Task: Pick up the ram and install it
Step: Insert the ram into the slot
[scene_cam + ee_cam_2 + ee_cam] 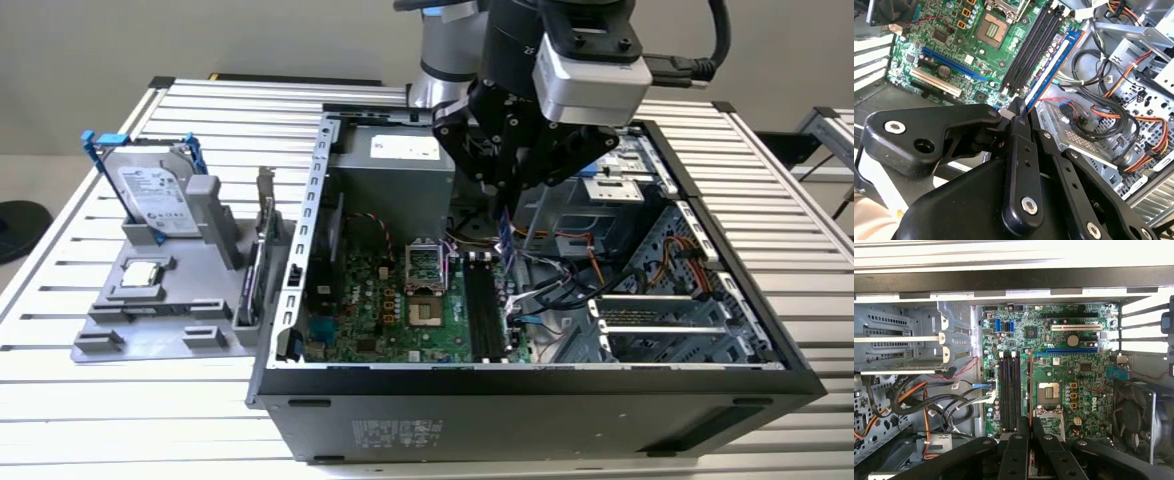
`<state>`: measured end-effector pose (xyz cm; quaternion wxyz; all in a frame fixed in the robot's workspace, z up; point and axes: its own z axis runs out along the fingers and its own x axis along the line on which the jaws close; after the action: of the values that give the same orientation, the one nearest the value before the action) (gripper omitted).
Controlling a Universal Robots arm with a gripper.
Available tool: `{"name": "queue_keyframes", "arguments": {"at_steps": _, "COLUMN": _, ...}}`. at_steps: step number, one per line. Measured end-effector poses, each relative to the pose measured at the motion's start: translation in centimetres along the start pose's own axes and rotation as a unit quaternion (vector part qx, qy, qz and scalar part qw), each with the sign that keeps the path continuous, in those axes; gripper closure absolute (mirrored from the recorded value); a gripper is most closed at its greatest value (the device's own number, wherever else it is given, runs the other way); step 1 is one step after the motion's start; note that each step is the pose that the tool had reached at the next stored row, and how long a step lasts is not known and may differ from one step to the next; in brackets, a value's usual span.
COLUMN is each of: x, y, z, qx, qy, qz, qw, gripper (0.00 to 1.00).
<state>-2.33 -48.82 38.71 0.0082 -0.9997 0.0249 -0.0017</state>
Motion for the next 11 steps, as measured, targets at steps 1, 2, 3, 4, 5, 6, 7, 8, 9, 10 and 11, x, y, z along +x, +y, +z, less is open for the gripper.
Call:
{"name": "queue_keyframes", "arguments": {"at_steps": 1, "x": 0.0, "y": 0.0, "z": 0.04, "qx": 0.0, "qy": 0.0, "qz": 0.0, "qw": 1.0, "gripper": 1.0}}
{"name": "queue_keyframes", "arguments": {"at_steps": 2, "x": 0.0, "y": 0.0, "z": 0.07, "qx": 0.0, "qy": 0.0, "qz": 0.0, "qw": 1.0, "gripper": 1.0}}
{"name": "queue_keyframes", "arguments": {"at_steps": 3, "x": 0.0, "y": 0.0, "z": 0.1, "qx": 0.0, "qy": 0.0, "qz": 0.0, "qw": 1.0, "gripper": 1.0}}
{"name": "queue_keyframes", "arguments": {"at_steps": 4, "x": 0.0, "y": 0.0, "z": 0.14, "qx": 0.0, "qy": 0.0, "qz": 0.0, "qw": 1.0, "gripper": 1.0}}
{"name": "queue_keyframes", "arguments": {"at_steps": 5, "x": 0.0, "y": 0.01, "z": 0.19, "qx": 0.0, "qy": 0.0, "qz": 0.0, "qw": 1.0, "gripper": 1.0}}
{"name": "queue_keyframes", "arguments": {"at_steps": 6, "x": 0.0, "y": 0.01, "z": 0.23, "qx": 0.0, "qy": 0.0, "qz": 0.0, "qw": 1.0, "gripper": 1.0}}
{"name": "queue_keyframes", "arguments": {"at_steps": 7, "x": 0.0, "y": 0.01, "z": 0.29, "qx": 0.0, "qy": 0.0, "qz": 0.0, "qw": 1.0, "gripper": 1.0}}
{"name": "queue_keyframes", "arguments": {"at_steps": 8, "x": 0.0, "y": 0.01, "z": 0.34, "qx": 0.0, "qy": 0.0, "qz": 0.0, "qw": 1.0, "gripper": 1.0}}
{"name": "queue_keyframes", "arguments": {"at_steps": 9, "x": 0.0, "y": 0.01, "z": 0.39, "qx": 0.0, "qy": 0.0, "qz": 0.0, "qw": 1.0, "gripper": 1.0}}
{"name": "queue_keyframes", "arguments": {"at_steps": 10, "x": 0.02, "y": 0.01, "z": 0.44, "qx": 0.0001, "qy": 0.0, "qz": 0.0, "qw": 1.0, "gripper": 1.0}}
{"name": "queue_keyframes", "arguments": {"at_steps": 11, "x": 0.03, "y": 0.01, "z": 0.48, "qx": 0.0, "qy": 0.0, "qz": 0.0, "qw": 1.0, "gripper": 1.0}}
